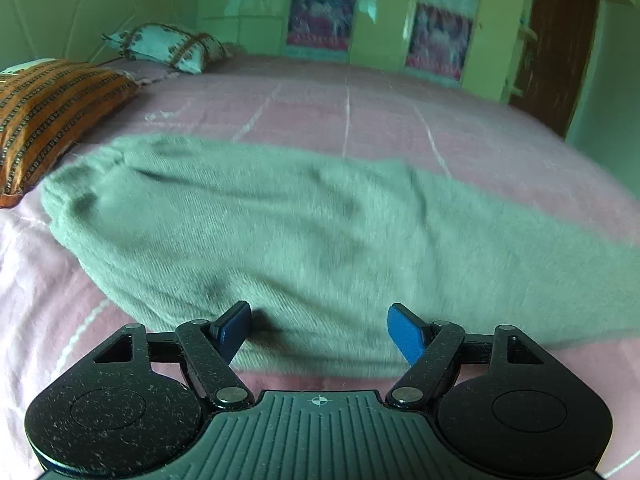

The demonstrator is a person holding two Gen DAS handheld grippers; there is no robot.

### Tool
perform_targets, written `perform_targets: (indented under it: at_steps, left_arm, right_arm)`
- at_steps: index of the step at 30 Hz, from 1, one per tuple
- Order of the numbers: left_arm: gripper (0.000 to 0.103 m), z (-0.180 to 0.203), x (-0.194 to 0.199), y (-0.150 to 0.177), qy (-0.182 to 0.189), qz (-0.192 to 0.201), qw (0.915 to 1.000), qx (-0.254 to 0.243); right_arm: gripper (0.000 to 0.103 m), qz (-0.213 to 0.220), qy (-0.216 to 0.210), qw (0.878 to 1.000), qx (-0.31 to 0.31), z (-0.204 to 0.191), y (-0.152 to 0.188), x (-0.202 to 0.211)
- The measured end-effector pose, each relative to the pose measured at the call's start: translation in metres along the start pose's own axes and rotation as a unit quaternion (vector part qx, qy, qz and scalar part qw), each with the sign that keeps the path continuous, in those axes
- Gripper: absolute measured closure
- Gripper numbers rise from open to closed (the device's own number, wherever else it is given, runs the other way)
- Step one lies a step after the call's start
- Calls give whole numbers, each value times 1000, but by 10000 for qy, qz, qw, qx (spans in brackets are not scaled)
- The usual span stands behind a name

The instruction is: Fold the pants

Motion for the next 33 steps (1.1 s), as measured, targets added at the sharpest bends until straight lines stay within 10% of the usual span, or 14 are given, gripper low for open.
perform_targets:
  at_steps: [8, 13, 18, 26, 31, 33]
  left_arm:
    - [28, -35, -21, -56, -433, 263, 9983, 303]
    - [28, -24, -80, -76, -206, -93, 9987, -461]
    - [28, -72, -115, -75, -778, -404, 9961, 77]
    - [29, -68, -90, -109, -537, 15, 9985, -49]
    - [27, -70, -132, -132, -426, -471, 9978, -177]
    - [46, -92, -146, -121, -593, -713, 9957, -28]
  right_arm:
    - [86, -672, -1394, 9677, 1992, -155, 51, -3]
    - [86, -1250, -2008, 9326, 2726, -279, 127, -31]
    - [87, -1868, -1557, 8982, 3662, -346, 178, -75]
    - [82, -1625, -1708, 9173, 3210, -355, 141, -75]
    - [82, -1857, -2198, 9019, 3220, -412, 160, -90]
    - [83, -2001, -2433, 8876, 3360, -434, 172, -102]
Point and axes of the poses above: each gripper's, at about its wrist camera, not at the fingertips, and x roughly against the way its jaws point, z to its right, y to its underside, the point moved 1 cm from there along -x, roughly the way its jaws point, and after that the axes turned 4 degrees about y, right-handed, at the moved point
